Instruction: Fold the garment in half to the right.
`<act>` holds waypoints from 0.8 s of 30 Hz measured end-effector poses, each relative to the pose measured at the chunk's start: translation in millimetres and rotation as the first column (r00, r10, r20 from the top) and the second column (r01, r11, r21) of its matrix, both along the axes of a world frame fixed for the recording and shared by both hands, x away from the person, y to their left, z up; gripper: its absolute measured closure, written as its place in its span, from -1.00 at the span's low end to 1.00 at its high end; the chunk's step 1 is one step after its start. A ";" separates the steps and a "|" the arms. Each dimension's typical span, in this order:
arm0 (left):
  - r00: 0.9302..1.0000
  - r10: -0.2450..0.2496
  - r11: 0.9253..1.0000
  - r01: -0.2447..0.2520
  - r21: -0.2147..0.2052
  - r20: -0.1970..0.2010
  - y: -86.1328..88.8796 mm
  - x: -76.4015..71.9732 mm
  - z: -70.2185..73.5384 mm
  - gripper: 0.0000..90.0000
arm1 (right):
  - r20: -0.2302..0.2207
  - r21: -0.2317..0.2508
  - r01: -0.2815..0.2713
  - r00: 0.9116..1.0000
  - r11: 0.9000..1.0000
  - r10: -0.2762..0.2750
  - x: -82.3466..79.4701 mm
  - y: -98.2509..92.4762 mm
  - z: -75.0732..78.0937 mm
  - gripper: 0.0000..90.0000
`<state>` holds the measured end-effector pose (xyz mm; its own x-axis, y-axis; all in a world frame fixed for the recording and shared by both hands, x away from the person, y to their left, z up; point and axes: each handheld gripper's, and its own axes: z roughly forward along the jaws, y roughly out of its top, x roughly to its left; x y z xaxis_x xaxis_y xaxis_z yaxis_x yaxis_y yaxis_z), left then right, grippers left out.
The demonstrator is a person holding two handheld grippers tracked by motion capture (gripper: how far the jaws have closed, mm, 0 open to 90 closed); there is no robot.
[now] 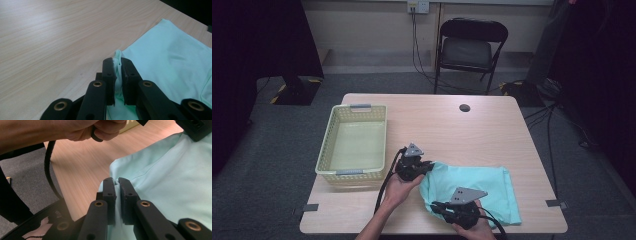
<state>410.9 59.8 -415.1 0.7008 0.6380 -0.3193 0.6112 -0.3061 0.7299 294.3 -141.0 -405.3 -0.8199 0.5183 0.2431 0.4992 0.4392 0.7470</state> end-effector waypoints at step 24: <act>0.999 -0.007 1.000 0.007 -0.004 0.040 13.3 -5.4 24.4 0.85 | 0.005 0.061 -0.033 0.999 0.998 0.033 -0.1 10.2 14.8 0.88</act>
<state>405.5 73.1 -390.7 0.7176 0.6314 -0.2939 0.5795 -0.3073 0.7548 294.2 -130.9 -390.6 -0.8372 0.4755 0.2702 0.4823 0.4092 0.7745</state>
